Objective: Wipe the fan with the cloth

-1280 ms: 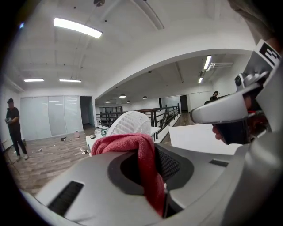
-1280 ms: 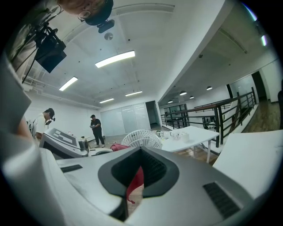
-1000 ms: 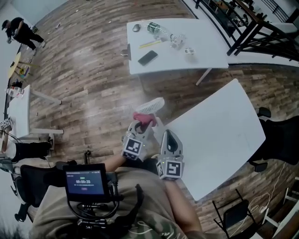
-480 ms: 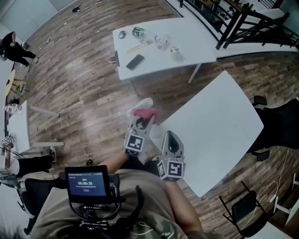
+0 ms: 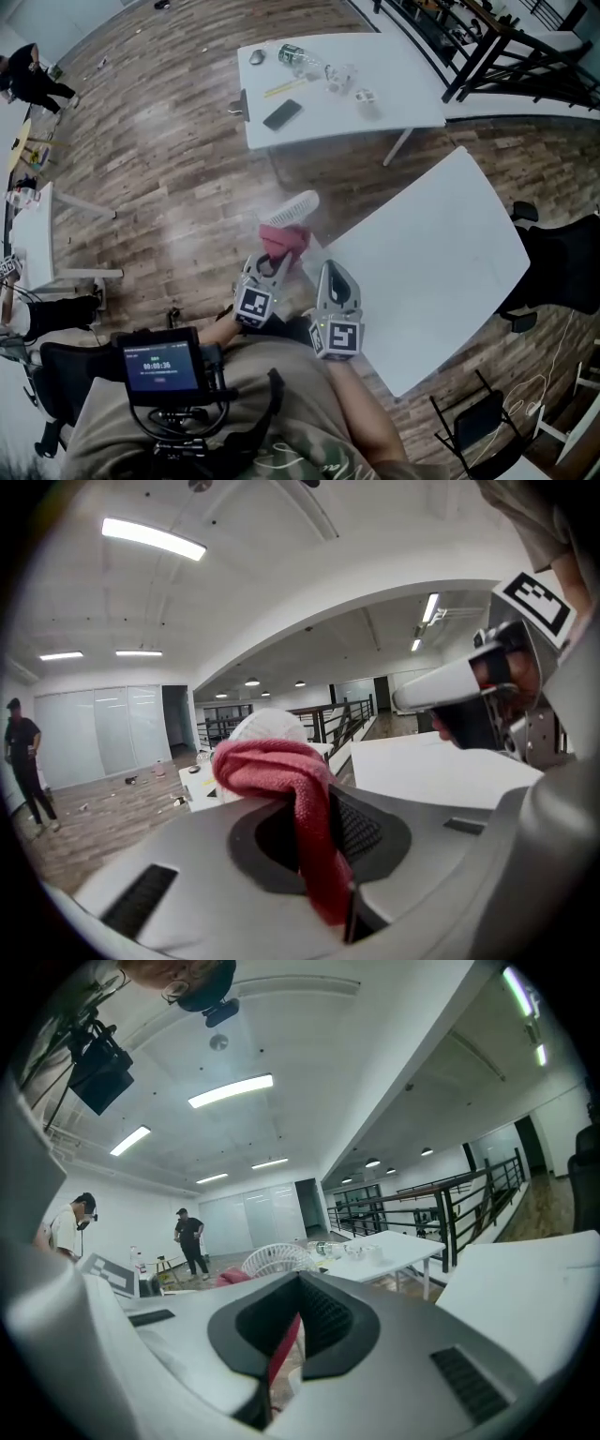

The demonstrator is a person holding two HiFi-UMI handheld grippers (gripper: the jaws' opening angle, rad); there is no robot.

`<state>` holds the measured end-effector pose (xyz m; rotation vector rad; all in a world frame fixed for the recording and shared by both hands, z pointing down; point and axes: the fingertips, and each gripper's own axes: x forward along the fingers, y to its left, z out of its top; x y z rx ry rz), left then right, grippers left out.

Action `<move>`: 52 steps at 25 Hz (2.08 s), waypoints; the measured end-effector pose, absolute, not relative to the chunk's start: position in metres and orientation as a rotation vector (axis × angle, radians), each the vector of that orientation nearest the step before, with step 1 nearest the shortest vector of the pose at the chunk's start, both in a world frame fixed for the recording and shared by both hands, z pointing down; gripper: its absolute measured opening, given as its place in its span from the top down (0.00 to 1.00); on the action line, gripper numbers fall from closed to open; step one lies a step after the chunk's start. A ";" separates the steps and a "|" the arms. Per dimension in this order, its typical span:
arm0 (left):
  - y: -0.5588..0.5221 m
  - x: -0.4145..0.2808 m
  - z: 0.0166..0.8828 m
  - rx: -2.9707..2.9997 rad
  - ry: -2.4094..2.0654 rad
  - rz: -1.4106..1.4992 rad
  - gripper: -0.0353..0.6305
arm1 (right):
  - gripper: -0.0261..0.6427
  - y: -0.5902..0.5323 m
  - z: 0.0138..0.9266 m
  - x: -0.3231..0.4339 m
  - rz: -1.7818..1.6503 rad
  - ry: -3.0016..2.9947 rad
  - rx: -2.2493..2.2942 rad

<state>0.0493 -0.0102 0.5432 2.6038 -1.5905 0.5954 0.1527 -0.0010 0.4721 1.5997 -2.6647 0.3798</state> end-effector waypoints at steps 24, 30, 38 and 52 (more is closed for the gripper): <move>-0.035 0.018 0.672 2.275 -1.471 0.358 0.84 | 0.95 -0.003 0.527 0.107 0.256 -2.686 1.476; -0.040 0.027 0.666 2.313 -1.440 0.366 0.84 | 0.95 -0.007 0.530 0.106 0.241 -2.686 1.472; -0.066 0.023 0.625 2.330 -1.522 0.295 0.84 | 0.95 -0.011 0.530 0.105 0.255 -2.687 1.467; -0.047 0.051 0.552 2.539 -1.600 0.403 0.84 | 0.95 -0.005 0.505 0.108 0.324 -2.704 1.460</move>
